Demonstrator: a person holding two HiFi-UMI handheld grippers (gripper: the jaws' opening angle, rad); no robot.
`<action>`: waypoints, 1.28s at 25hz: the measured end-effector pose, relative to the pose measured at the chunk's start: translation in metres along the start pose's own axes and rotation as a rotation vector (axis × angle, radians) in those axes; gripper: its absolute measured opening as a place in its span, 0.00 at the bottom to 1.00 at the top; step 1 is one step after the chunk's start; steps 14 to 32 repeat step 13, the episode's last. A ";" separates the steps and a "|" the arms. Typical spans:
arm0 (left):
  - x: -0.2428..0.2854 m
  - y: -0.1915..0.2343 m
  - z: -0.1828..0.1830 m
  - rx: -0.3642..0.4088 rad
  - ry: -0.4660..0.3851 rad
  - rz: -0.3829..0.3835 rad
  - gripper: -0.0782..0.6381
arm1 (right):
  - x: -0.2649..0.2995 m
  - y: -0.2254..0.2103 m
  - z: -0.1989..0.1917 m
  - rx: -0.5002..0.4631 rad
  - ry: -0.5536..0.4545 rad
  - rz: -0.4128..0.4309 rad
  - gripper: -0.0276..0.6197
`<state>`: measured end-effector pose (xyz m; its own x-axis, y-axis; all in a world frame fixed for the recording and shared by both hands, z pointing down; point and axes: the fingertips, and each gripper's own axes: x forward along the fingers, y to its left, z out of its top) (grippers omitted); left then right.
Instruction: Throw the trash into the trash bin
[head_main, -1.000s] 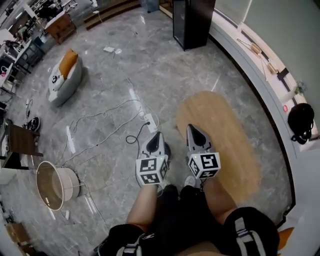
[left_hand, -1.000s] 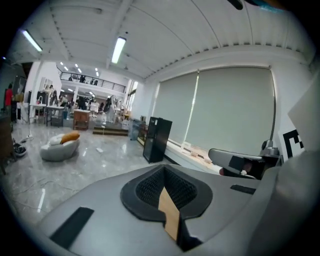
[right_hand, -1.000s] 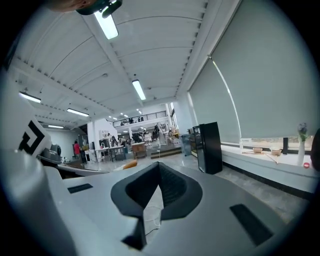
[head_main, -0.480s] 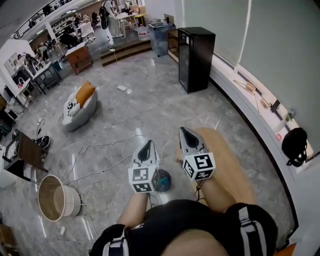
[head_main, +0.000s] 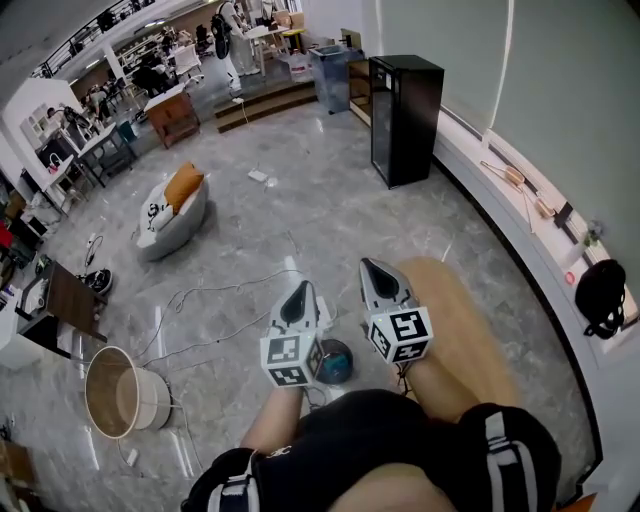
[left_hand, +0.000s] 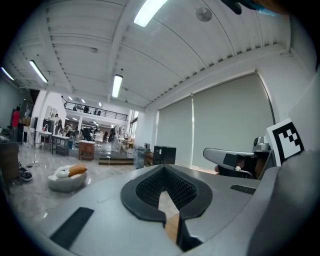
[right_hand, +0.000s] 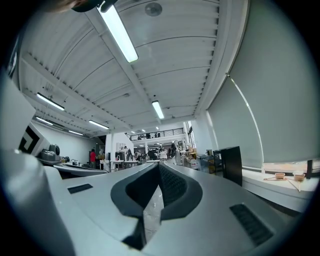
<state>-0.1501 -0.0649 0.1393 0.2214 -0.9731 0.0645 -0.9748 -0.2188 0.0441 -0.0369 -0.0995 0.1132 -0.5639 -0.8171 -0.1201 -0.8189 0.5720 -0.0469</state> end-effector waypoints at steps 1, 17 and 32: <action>0.000 0.000 0.000 -0.006 0.003 -0.001 0.12 | 0.000 0.000 -0.002 0.001 0.004 -0.002 0.06; 0.007 -0.007 -0.009 -0.002 0.031 -0.017 0.13 | -0.004 -0.008 -0.013 0.020 0.028 0.000 0.06; 0.007 -0.007 -0.009 -0.002 0.031 -0.017 0.13 | -0.004 -0.008 -0.013 0.020 0.028 0.000 0.06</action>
